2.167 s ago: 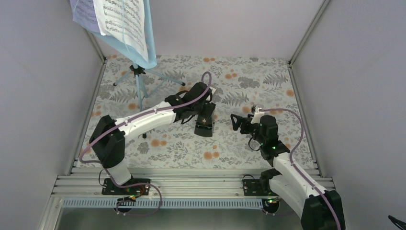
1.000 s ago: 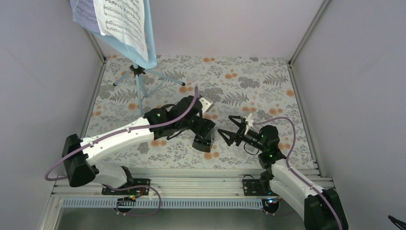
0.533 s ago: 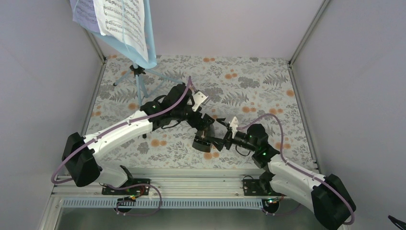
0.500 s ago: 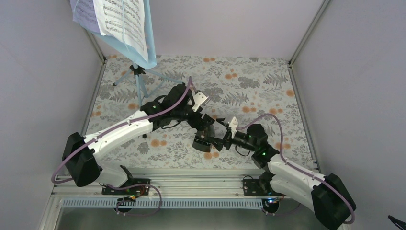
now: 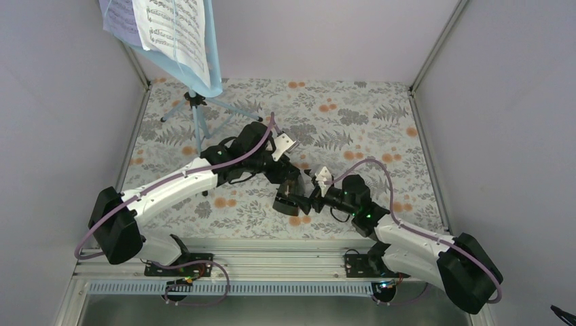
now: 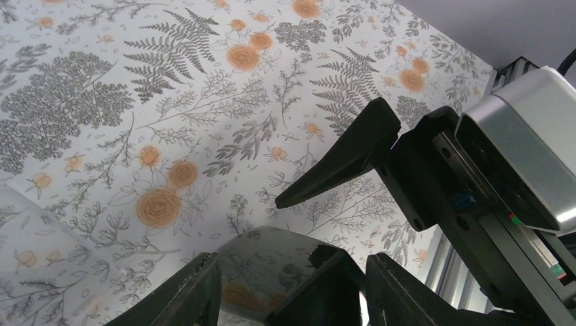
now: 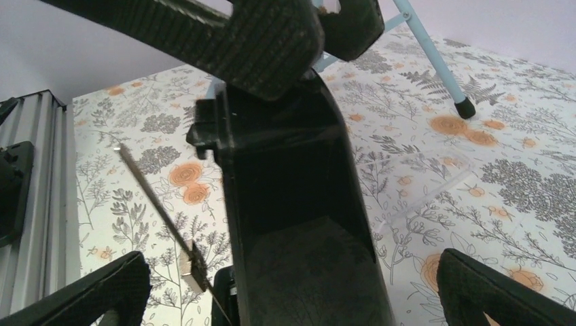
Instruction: Pack up the instrument practice props
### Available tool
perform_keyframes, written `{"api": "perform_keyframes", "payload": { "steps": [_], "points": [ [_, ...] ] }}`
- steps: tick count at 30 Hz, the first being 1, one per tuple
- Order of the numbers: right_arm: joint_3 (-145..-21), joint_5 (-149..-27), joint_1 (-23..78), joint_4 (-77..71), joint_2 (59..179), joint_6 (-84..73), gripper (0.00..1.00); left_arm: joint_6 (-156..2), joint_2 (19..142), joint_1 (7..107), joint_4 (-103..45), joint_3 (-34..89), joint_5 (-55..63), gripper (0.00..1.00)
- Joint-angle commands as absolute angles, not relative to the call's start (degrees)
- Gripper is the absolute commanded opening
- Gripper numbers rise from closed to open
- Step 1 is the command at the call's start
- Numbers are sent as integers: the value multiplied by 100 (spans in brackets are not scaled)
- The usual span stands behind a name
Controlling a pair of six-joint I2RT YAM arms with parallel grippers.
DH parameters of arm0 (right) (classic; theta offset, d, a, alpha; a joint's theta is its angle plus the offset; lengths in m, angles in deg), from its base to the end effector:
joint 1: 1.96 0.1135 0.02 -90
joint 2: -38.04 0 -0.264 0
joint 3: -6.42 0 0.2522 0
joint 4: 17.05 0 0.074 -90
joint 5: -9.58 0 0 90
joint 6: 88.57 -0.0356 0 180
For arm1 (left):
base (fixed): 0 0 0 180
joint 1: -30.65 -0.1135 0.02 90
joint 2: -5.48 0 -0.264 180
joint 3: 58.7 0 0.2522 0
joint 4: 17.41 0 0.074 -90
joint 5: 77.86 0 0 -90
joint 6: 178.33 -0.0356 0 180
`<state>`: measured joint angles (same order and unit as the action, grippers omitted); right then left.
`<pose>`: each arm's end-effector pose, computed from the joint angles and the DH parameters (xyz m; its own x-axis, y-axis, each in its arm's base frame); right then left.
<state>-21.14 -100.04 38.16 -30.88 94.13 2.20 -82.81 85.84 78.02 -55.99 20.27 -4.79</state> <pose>0.1439 0.1369 0.1849 -0.1825 -0.1704 -0.9683 -0.8579 0.5088 0.0722 0.2028 -0.2356 0.2982 -0.5153 0.4239 -0.7448 0.8092 0.5269 -0.2599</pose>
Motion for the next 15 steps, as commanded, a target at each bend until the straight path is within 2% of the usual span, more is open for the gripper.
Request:
{"api": "perform_keyframes", "payload": {
  "steps": [1, 5, 15],
  "points": [
    [-2356, -9680, 3899, -3185, 9575, 358, 100, -8436, 8589, 7784, -5388, 1933, -425, 52],
    [-2414, -9596, 3916, -3241, 9721, 304, 100, -8485, 8587, 7784, -5362, 1890, -438, 46],
    [-2423, -9462, 3916, -3454, 9823, 57, 98, -8532, 8544, 7784, -5275, 1772, -435, 41]
  ]
}}
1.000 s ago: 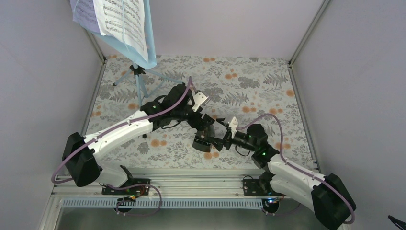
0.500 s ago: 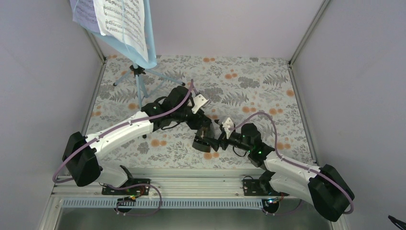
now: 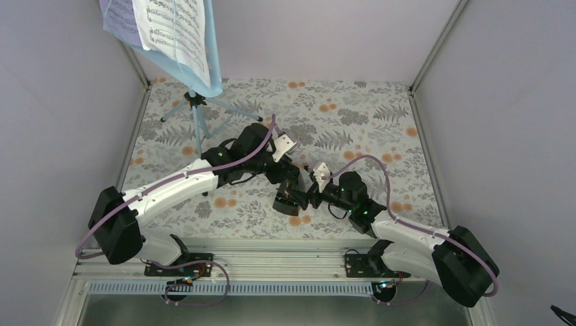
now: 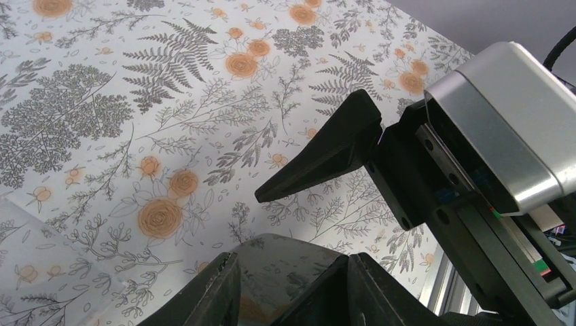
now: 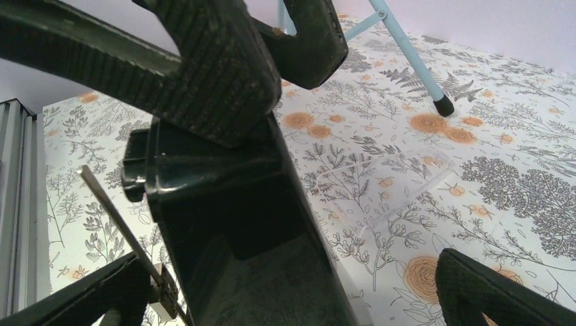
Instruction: Pack up the instrument practice props
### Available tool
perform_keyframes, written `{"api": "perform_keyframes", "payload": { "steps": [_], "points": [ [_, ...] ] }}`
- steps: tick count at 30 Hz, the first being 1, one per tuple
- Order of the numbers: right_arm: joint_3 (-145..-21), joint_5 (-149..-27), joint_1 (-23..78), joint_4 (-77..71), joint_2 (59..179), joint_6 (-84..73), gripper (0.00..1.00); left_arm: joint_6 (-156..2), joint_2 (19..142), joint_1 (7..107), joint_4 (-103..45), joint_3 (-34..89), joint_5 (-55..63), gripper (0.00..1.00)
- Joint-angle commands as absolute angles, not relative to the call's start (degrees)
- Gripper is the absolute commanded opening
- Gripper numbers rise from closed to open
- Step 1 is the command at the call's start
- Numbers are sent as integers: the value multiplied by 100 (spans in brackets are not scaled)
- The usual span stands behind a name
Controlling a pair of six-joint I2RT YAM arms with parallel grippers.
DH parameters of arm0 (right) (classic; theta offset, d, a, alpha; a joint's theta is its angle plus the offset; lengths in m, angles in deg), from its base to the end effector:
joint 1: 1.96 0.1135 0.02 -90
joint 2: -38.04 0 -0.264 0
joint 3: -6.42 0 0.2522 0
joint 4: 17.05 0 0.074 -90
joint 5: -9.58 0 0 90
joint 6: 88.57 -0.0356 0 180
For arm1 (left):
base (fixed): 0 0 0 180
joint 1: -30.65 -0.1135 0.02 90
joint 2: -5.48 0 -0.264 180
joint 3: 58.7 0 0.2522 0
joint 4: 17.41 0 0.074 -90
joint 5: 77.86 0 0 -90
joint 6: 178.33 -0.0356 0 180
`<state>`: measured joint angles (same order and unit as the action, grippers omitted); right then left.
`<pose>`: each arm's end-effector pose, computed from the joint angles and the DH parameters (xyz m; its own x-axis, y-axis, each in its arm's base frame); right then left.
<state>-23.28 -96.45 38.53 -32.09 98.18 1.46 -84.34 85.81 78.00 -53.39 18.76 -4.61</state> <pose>0.1536 0.1440 0.1859 -0.2015 -0.1727 -0.9641 -0.8266 0.5580 0.0728 0.2036 -0.2362 0.2933 -0.4836 0.4266 -0.7643 0.8247 0.5146 -0.2345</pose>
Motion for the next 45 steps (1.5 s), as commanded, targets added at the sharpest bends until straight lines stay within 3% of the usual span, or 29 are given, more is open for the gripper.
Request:
{"api": "perform_keyframes", "payload": {
  "steps": [1, 9, 23, 45],
  "points": [
    [-2410, -9459, 3917, -3465, 9806, 43, 97, -8530, 8539, 7784, -5271, 1760, -426, 40],
    [-2146, -9258, 3917, -3481, 9467, -160, 84, -8524, 8499, 7784, -5227, 1706, -353, 38],
    [-2061, -9036, 3915, -3470, 9382, -409, 74, -8585, 8510, 7784, -5201, 1666, -480, 37],
    [-2352, -8835, 3917, -3397, 9778, -499, 74, -8640, 8530, 7784, -5187, 1614, -578, 36]
  ]
}}
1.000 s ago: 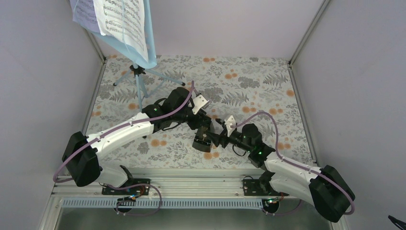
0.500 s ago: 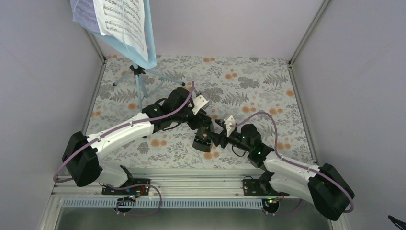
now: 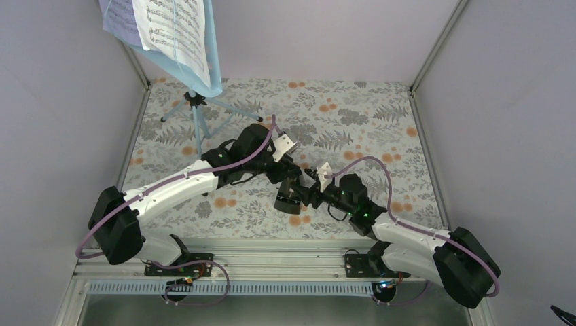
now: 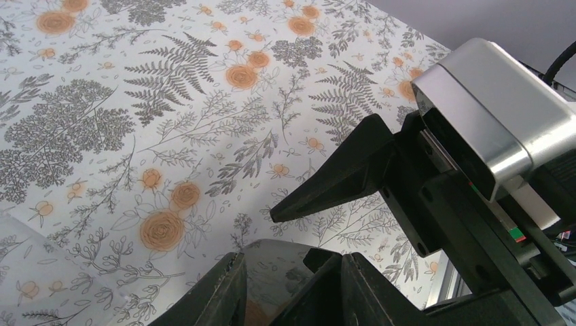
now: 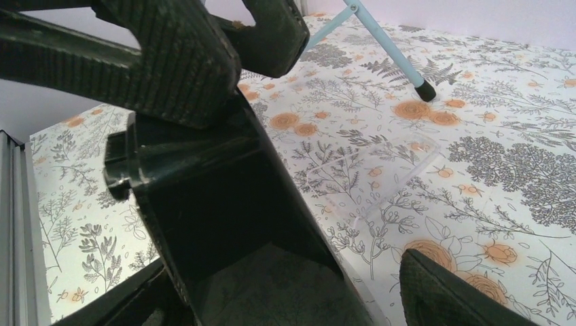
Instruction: Pack up the instrument practice props
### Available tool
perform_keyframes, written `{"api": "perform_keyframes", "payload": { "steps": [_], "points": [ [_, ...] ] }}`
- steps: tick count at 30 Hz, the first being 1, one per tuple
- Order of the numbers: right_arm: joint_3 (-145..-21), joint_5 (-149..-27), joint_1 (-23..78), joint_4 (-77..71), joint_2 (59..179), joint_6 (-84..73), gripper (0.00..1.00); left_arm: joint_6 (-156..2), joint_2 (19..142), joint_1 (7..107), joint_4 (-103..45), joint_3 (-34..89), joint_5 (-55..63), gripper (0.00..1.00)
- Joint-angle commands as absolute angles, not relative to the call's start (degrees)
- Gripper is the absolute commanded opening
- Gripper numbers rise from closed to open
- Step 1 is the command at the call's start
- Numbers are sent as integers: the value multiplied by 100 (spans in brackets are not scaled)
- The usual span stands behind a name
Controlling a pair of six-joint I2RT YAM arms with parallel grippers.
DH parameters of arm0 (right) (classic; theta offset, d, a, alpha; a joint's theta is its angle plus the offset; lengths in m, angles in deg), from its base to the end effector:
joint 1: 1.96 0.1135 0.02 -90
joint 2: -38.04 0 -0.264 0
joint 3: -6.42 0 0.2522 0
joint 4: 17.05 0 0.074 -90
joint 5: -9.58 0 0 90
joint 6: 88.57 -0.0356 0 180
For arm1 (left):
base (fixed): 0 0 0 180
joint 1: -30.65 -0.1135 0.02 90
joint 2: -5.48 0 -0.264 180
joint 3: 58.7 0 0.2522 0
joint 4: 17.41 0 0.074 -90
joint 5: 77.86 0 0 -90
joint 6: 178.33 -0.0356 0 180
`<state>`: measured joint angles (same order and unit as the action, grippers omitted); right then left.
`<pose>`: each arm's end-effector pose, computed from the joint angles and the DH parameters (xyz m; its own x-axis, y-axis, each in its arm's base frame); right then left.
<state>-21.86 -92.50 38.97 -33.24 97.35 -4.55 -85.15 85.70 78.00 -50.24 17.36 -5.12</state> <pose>0.1512 0.1409 0.1826 -0.2751 -0.1037 -0.9558 -0.7690 0.6204 0.1540 0.2043 -0.2373 0.2904 -0.4549 0.4156 -0.7876 0.8390 0.4965 -0.2226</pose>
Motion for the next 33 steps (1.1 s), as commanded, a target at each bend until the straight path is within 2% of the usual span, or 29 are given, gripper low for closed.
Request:
{"api": "perform_keyframes", "payload": {
  "steps": [1, 15, 20, 21, 22, 23, 29, 33],
  "points": [
    [-2364, -8835, 3917, -3393, 9792, -499, 74, -8638, 8542, 7784, -5183, 1614, -579, 37],
    [-2533, -8807, 3906, -3356, 9978, -481, 78, -8630, 8561, 7784, -5177, 1599, -588, 36],
    [-2570, -8814, 3908, -3294, 9954, -477, 85, -8527, 8477, 7784, -5109, 1561, -359, 37],
    [-2583, -8834, 3908, -3261, 9917, -466, 89, -8478, 8402, 7784, -5051, 1509, -220, 39],
    [-2583, -8866, 3902, -3231, 9857, -444, 97, -8432, 8317, 7784, -5018, 1470, -61, 43],
    [-2575, -8906, 3903, -3203, 9779, -408, 100, -8381, 8225, 7784, -4996, 1447, 119, 48],
    [-2623, -9109, 3873, -2603, 8982, -237, 100, -8097, 7632, 7784, -4821, 1408, 814, 80],
    [-2780, -9152, 3850, -2041, 8308, -264, 100, -7829, 7206, 7784, -4497, 1147, 1112, 93]
  ]
}}
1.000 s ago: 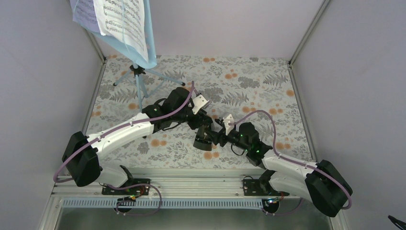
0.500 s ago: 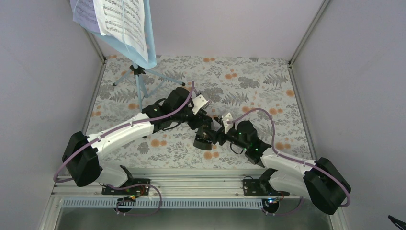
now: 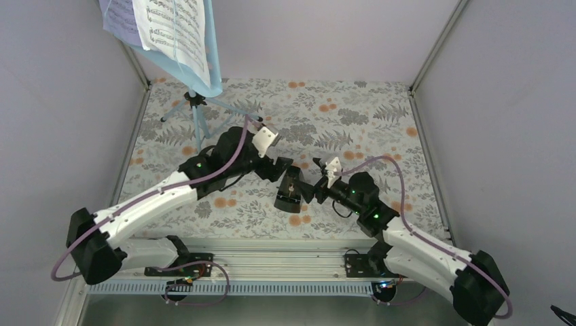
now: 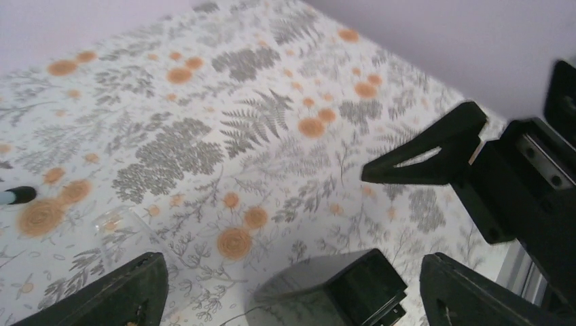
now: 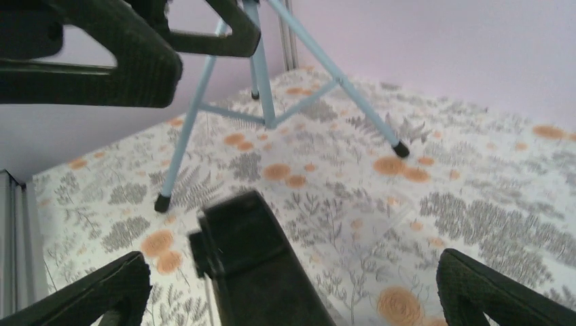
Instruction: Pack up the instrument practice props
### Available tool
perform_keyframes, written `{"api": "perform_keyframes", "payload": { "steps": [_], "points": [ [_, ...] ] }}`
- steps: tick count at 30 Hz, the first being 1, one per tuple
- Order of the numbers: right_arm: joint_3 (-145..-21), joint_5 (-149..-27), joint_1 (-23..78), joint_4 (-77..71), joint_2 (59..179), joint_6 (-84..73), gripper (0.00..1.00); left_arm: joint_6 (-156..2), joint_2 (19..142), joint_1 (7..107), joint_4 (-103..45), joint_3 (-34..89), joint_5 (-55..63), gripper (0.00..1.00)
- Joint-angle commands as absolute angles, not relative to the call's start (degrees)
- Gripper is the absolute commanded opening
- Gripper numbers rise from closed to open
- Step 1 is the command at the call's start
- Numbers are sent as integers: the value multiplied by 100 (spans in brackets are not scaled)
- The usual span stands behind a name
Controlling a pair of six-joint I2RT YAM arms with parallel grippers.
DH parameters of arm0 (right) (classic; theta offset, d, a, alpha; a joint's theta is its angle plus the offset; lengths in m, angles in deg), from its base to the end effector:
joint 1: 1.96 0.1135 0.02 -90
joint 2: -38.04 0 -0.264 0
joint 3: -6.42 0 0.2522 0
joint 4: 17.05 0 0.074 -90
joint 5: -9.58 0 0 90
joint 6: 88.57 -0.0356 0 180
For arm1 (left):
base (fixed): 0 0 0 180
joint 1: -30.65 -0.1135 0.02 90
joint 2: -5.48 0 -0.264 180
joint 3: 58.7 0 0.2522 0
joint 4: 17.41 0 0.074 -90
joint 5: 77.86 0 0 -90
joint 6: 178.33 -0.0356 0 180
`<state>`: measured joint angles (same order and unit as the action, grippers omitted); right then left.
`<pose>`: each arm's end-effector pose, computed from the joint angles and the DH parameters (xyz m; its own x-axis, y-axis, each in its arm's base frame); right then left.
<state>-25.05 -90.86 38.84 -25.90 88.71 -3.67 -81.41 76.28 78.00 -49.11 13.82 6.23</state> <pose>0.1457 0.1343 0.2152 -0.2046 -0.0611 -0.9769 -0.7624 0.6359 0.1199 0.1870 -0.2085 0.3157 -0.4315 0.2916 -0.8537 0.7455 0.6482 -0.1554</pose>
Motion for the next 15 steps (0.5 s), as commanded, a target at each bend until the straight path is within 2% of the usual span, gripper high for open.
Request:
{"api": "perform_keyframes", "payload": {
  "steps": [1, 7, 12, 15],
  "points": [
    [-2810, -9084, 3841, -1899, 8138, -286, 100, -7827, 7072, 7793, -4368, 1019, 1135, 95],
    [-2857, -8112, 3524, -1143, 7411, -623, 100, -8204, 6158, 7973, -3768, 46, 910, 100],
    [-2711, -7549, 3143, -855, 7302, -1089, 100, -7931, 5969, 8642, -3929, -455, 1981, 100],
    [-2590, -7536, 3006, -947, 7297, -1328, 99, -7485, 5971, 8950, -3447, -922, 2201, 100]
  ]
}}
